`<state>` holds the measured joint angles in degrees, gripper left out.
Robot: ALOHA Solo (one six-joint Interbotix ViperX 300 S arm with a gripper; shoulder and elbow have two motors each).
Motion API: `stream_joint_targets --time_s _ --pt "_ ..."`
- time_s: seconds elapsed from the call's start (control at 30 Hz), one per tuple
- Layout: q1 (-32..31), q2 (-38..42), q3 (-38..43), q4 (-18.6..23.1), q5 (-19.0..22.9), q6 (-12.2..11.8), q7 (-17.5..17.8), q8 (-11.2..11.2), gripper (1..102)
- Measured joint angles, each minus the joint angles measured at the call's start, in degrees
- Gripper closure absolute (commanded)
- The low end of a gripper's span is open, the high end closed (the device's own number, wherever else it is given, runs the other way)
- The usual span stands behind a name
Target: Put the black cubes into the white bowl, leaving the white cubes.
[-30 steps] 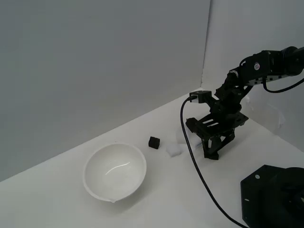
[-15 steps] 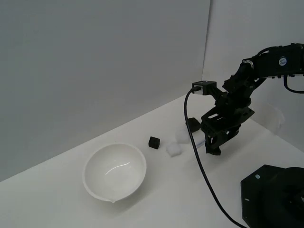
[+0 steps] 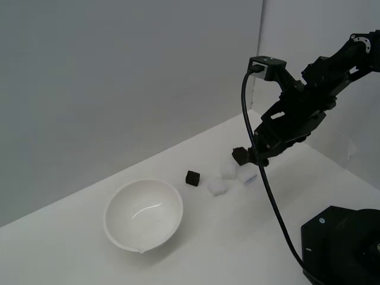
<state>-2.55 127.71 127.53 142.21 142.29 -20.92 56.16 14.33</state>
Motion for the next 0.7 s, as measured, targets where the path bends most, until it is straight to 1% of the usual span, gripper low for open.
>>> stream_joint_targets --time_s 0.1,0.17,0.23,0.37,0.53,0.57,0.7 --pt "-2.99 0.44 0.35 -1.58 -1.49 -1.49 -0.53 -0.26 100" --pt "-5.01 0.53 0.53 -2.37 -2.37 -3.25 -1.67 -0.26 100" --pt "-7.12 0.18 0.18 -3.16 -3.08 -4.04 -2.9 -0.7 100" --pt "-11.43 -0.44 -0.44 -4.13 -4.04 -4.31 -5.8 -2.55 100" --pt "-18.19 -3.52 -3.69 -5.8 -5.63 -5.27 -10.37 -3.96 100" --pt "-19.6 -4.66 -4.75 -6.06 -5.98 -5.36 -11.07 -4.57 100" --pt "-24.08 -7.56 -7.82 -7.82 -7.82 -5.45 -13.71 -5.01 100"
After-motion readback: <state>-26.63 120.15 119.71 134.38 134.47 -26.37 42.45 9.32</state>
